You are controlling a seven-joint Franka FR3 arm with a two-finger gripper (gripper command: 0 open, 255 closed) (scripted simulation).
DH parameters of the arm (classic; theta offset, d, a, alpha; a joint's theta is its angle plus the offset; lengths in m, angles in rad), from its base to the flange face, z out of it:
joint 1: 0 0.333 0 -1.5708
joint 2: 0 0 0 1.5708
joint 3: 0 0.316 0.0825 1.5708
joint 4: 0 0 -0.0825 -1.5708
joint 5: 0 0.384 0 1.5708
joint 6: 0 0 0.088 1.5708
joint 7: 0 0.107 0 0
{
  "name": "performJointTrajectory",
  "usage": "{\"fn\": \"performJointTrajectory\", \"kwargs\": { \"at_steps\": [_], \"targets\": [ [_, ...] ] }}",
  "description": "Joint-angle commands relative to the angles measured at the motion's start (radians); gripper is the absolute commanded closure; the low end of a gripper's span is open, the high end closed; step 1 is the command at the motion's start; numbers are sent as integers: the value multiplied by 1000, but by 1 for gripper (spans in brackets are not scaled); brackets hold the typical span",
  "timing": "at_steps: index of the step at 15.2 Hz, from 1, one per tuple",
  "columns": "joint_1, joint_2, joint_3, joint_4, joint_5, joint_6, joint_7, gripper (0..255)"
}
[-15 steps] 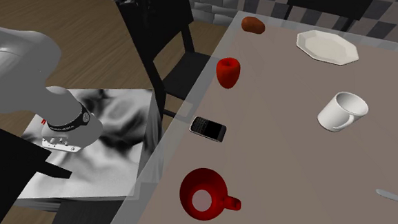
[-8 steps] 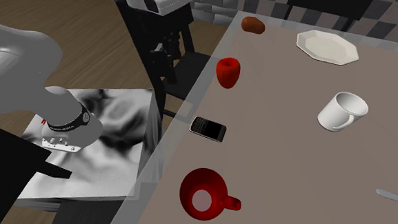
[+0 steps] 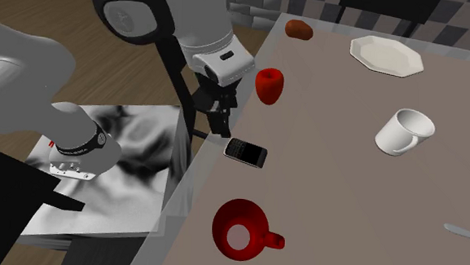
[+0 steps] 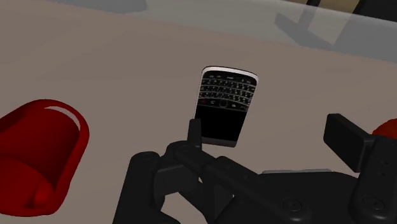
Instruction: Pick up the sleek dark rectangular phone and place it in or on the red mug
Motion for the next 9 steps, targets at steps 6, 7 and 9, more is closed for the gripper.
{"fn": "performJointTrajectory", "kwargs": {
  "at_steps": [6,7,9],
  "targets": [
    [-42,211,-3,24,-39,202,59,0],
    [-42,224,-3,23,-40,216,60,0],
    [-44,251,-3,20,-44,245,63,0]
  ]
}}
